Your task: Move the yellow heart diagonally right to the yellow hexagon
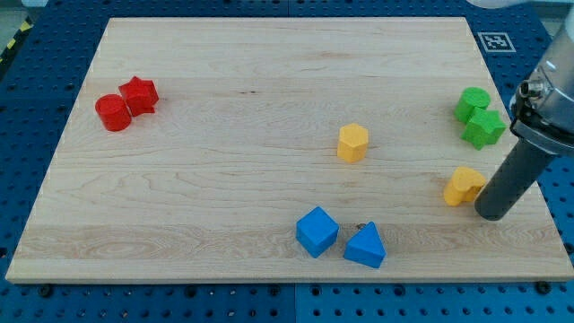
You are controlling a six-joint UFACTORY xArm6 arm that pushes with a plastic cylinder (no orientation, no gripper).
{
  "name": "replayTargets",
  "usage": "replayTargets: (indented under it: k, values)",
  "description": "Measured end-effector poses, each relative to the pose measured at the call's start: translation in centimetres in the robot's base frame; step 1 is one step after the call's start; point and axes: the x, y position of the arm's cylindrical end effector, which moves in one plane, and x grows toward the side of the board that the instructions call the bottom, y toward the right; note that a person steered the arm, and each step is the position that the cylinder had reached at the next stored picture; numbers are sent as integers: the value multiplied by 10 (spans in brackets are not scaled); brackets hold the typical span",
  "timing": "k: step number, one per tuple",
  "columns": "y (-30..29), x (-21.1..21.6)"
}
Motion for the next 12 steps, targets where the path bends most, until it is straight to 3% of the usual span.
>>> replayTargets:
  k: [2, 8, 10, 12]
  values:
    - [-31, -15]
    - [-25, -15]
    - [-62, -18]
    - [0, -5]
